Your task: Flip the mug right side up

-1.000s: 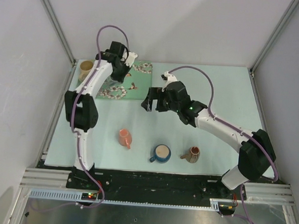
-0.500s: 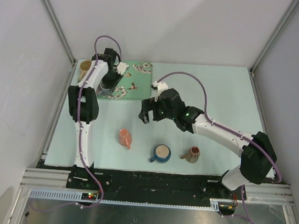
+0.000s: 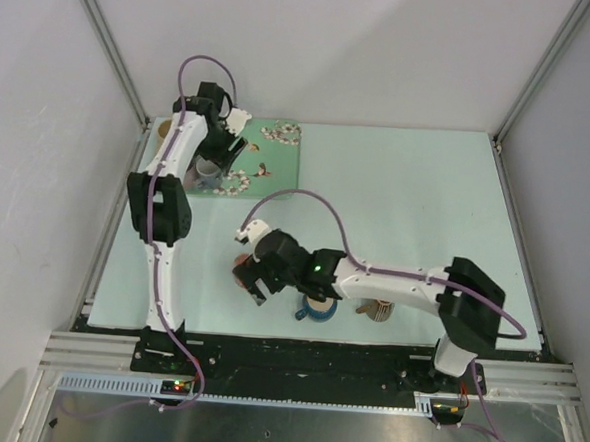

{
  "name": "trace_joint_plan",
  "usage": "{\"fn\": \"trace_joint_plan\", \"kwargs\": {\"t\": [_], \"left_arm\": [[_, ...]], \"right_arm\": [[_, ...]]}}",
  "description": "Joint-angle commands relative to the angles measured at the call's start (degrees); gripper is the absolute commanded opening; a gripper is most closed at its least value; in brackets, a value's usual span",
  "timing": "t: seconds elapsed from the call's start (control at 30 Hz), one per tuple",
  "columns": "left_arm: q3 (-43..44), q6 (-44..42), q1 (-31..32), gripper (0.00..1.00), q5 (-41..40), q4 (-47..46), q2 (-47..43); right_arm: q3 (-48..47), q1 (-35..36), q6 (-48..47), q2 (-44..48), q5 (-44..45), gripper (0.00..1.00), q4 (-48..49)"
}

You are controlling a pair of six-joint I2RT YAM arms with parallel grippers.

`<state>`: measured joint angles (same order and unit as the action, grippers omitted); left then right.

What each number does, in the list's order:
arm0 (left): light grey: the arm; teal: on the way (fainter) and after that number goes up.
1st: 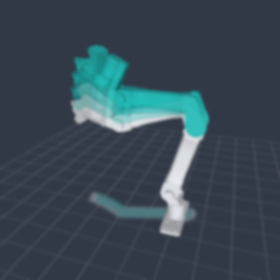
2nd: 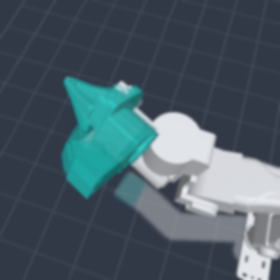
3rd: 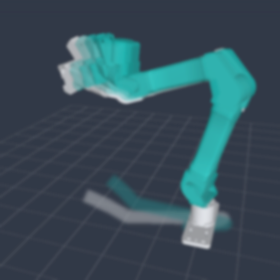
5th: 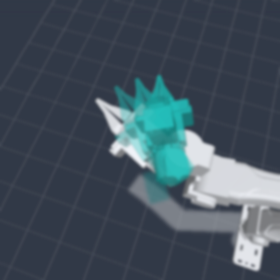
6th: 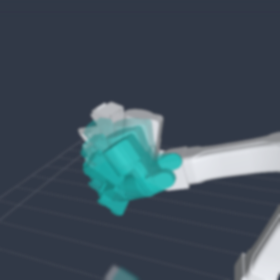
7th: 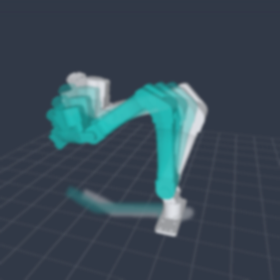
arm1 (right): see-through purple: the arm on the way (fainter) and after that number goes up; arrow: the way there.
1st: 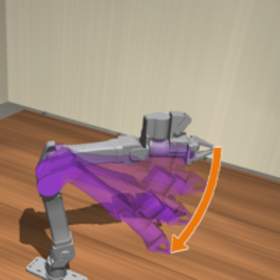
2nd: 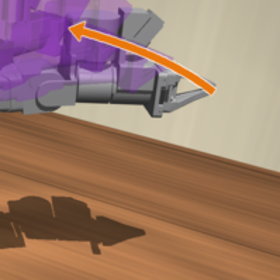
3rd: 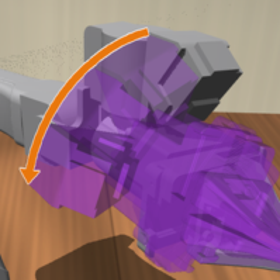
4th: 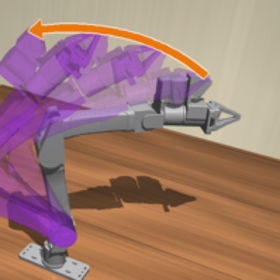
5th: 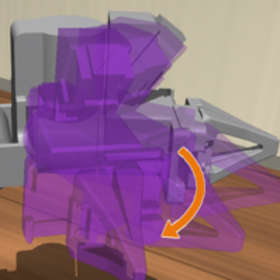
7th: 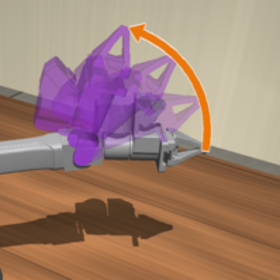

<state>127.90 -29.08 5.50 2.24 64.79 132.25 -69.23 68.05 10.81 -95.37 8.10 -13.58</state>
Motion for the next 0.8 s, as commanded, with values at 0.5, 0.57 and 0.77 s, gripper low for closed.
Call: {"fn": "trace_joint_plan", "kwargs": {"t": [0.5, 0.57, 0.77], "left_arm": [[-18.61, 4.94, -0.56, 0.78, 14.09, -0.01, -32.39], [-19.82, 5.23, -0.55, 0.77, 14.04, -0.02, -33.21], [-20.17, 4.8, -0.57, 0.77, 13.7, 0.06, -34.97]], "right_arm": [[-22.48, -0.06, 3.16, -22.73, 9.57, 0.63, -15.79], [-22.82, -1.15, 3.21, -23.56, 7.88, 0.56, -14.54], [-22.24, -3.14, -0.96, -24.95, 0.6, 0.36, -9.15]]}}
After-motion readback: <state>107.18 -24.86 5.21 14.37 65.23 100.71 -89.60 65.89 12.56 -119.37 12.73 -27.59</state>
